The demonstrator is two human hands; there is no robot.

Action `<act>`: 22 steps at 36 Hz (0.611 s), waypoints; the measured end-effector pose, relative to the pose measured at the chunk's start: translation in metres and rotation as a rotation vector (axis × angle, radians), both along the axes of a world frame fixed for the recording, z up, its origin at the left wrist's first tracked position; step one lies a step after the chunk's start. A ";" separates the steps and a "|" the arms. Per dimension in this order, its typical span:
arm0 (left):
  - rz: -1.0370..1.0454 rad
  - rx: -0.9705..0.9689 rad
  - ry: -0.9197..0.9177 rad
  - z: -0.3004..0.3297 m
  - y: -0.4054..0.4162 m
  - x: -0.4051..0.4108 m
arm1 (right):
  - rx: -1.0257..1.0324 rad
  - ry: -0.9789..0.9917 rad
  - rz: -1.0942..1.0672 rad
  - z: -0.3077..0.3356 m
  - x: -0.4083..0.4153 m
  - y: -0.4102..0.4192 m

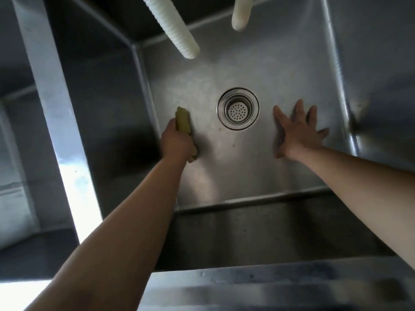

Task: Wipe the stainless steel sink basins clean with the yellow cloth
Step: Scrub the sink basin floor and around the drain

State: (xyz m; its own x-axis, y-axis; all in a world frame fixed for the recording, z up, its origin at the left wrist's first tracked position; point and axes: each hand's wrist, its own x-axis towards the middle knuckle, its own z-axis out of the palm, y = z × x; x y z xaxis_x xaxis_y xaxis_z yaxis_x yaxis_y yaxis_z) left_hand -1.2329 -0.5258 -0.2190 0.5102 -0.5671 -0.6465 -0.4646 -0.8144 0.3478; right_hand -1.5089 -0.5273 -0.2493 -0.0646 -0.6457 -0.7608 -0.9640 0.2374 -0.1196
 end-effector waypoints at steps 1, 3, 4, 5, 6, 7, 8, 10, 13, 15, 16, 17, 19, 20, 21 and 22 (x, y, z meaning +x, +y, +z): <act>-0.007 0.049 0.019 -0.002 0.008 -0.010 | 0.000 0.002 -0.004 0.000 0.000 0.000; 0.001 0.156 0.041 -0.008 0.022 -0.032 | -0.004 0.007 -0.022 -0.001 0.000 0.000; 0.001 0.185 0.027 -0.011 0.025 -0.041 | -0.002 0.004 -0.028 -0.001 0.000 0.000; 0.001 0.203 -0.002 -0.015 0.027 -0.051 | 0.000 0.000 -0.030 -0.001 0.000 -0.001; -0.003 0.212 -0.026 -0.017 0.027 -0.061 | -0.002 -0.004 -0.028 -0.001 0.000 0.000; 0.012 0.211 -0.030 -0.023 0.026 -0.068 | -0.006 -0.008 -0.026 -0.002 0.000 0.000; 0.065 0.195 0.003 -0.023 0.023 -0.078 | -0.009 -0.014 -0.026 -0.002 -0.001 0.000; 0.224 0.128 0.095 -0.026 0.013 -0.095 | -0.015 -0.022 -0.027 -0.003 -0.002 0.001; 0.331 -0.042 0.213 -0.030 -0.007 -0.117 | -0.024 -0.019 -0.018 -0.002 -0.002 0.002; 0.381 -0.067 0.289 -0.036 -0.021 -0.128 | -0.026 -0.033 -0.022 -0.003 -0.003 0.002; 0.410 -0.069 0.337 -0.057 -0.027 -0.131 | -0.023 -0.040 -0.023 -0.003 -0.004 0.002; 0.431 -0.083 0.382 -0.072 -0.031 -0.134 | -0.021 -0.048 -0.021 -0.003 -0.005 0.003; 0.416 -0.078 0.449 -0.057 -0.036 -0.139 | -0.018 -0.053 -0.017 -0.005 -0.006 0.003; 0.402 -0.098 0.481 -0.041 -0.036 -0.140 | -0.014 -0.050 -0.015 -0.005 -0.006 0.003; 0.381 -0.128 0.518 -0.019 -0.036 -0.142 | -0.011 -0.044 -0.011 -0.005 -0.006 0.003; 0.363 -0.161 0.564 -0.002 -0.035 -0.143 | -0.007 -0.039 -0.007 -0.006 -0.006 0.003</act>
State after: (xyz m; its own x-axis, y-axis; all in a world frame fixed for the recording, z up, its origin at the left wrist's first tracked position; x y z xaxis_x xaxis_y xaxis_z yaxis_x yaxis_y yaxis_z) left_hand -1.3758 -0.5603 -0.2207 0.2964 -0.5353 -0.7910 0.1159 -0.8019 0.5861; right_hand -1.5148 -0.5248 -0.2551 -0.0400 -0.6505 -0.7585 -0.9568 0.2436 -0.1585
